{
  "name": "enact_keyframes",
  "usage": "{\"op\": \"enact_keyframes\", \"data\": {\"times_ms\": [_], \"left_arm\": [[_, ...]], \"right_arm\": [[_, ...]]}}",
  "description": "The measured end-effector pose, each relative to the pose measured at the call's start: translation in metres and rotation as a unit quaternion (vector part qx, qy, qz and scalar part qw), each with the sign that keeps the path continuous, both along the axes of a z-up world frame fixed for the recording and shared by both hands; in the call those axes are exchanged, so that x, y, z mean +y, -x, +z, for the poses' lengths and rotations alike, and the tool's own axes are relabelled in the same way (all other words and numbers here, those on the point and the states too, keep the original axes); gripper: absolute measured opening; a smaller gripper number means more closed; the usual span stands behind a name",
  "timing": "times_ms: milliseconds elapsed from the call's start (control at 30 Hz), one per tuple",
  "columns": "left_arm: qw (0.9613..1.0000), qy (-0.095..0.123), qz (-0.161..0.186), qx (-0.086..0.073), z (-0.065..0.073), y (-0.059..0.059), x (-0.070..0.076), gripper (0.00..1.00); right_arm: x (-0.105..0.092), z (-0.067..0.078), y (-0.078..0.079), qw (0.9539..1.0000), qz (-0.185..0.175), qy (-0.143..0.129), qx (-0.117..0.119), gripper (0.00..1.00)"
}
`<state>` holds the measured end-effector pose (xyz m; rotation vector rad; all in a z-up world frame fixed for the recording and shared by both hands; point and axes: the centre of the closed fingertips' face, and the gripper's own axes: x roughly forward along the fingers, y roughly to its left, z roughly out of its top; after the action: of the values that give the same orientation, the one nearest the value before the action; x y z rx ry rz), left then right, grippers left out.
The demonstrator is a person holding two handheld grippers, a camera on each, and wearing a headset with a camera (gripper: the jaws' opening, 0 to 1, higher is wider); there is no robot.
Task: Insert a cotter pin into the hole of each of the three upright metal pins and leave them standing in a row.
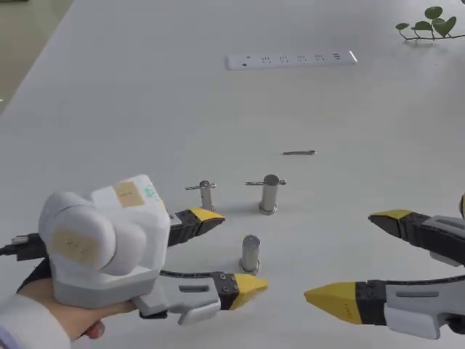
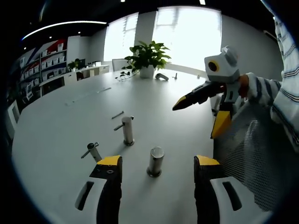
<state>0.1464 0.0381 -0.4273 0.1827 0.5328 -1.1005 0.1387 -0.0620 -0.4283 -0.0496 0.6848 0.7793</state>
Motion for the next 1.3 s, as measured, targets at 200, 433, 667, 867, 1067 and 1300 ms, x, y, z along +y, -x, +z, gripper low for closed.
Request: {"op": "enact_keyframes", "data": {"times_ms": [200,433,667,867,1067,1300], "left_arm": [[0.9997,0.005,0.019,0.015,0.004,0.006,0.017,0.73],[0.9991,-0.016,0.006,0.038,-0.001,0.02,0.029,0.99],[0.9988,-0.021,0.02,0.04,0.001,0.023,0.035,0.99],[0.9982,-0.024,0.031,0.046,-0.005,0.028,0.04,0.99],[0.9976,-0.037,0.031,0.051,-0.013,0.028,0.046,0.99],[0.9975,-0.03,0.038,0.052,-0.013,0.025,0.05,0.99]], "right_arm": [[-0.003,-0.002,-0.001,1.0,0.0,0.003,0.002,0.88],[-0.007,-0.001,-0.005,1.0,-0.001,0.008,0.001,0.88],[-0.018,0.002,-0.02,0.9986,0.02,0.046,-0.018,0.86],[-0.033,0.003,-0.044,0.9936,0.046,0.1,-0.025,0.79],[-0.037,0.0,-0.071,0.9893,0.069,0.125,-0.031,0.74],[-0.027,0.001,-0.094,0.9825,0.116,0.141,-0.038,0.59]]}}
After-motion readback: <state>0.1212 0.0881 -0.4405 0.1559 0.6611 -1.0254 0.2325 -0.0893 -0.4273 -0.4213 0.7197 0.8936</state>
